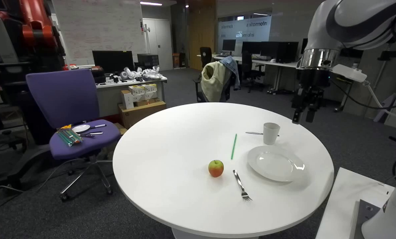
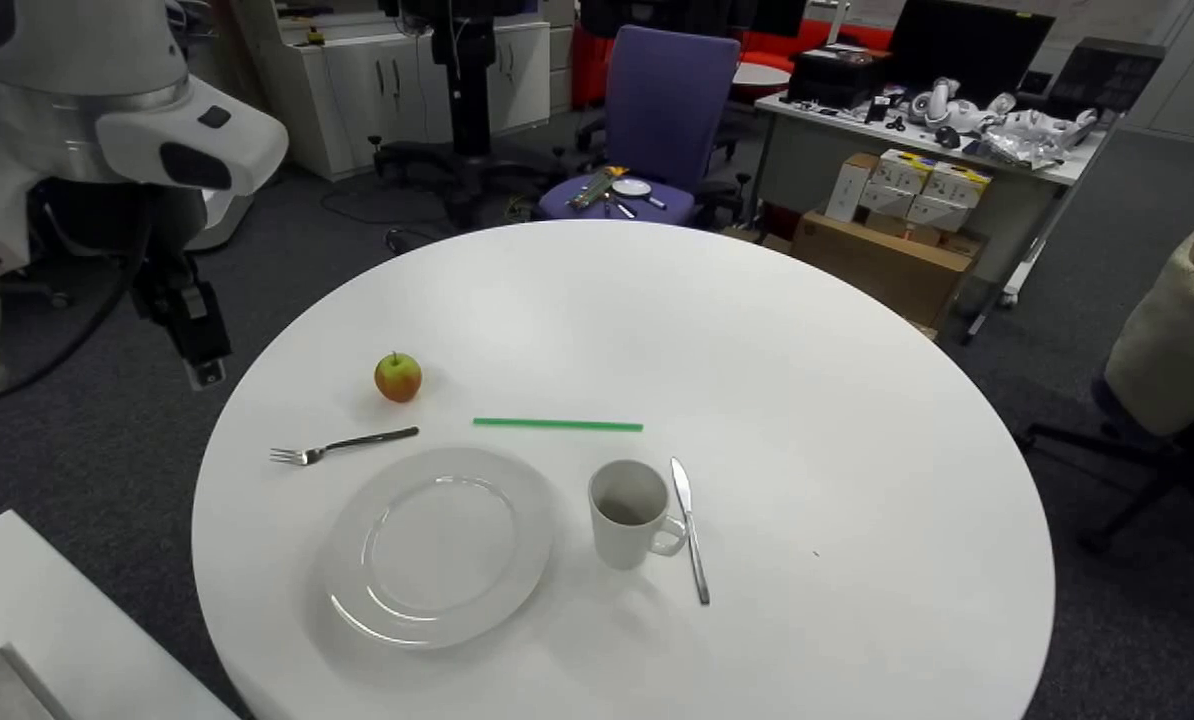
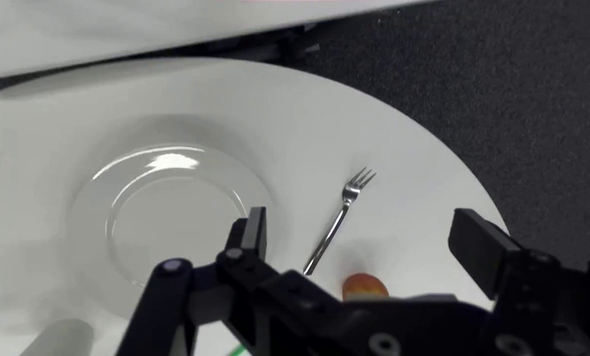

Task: Put the objects on the table on the plate

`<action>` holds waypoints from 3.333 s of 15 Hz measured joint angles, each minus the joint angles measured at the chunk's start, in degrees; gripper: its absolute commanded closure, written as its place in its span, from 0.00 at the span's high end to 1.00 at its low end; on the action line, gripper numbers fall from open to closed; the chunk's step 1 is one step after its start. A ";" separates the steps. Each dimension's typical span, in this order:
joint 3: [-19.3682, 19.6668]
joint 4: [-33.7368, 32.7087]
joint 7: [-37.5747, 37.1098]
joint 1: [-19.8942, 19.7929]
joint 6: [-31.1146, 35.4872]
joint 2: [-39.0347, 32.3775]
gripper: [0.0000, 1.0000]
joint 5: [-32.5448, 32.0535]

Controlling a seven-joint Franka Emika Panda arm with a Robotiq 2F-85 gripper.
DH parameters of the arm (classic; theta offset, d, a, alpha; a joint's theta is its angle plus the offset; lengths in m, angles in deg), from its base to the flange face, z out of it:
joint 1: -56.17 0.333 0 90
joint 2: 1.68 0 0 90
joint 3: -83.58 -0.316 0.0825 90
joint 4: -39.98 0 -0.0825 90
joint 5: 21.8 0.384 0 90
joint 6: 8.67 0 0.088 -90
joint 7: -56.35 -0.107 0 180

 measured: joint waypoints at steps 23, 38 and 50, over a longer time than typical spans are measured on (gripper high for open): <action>-11.49 -25.66 -15.23 3.96 21.40 -44.80 1.00 3.69; -11.49 -29.55 -15.42 4.11 21.29 -50.82 1.00 -0.99; -10.76 -33.23 -15.46 4.95 21.30 -56.97 1.00 -1.14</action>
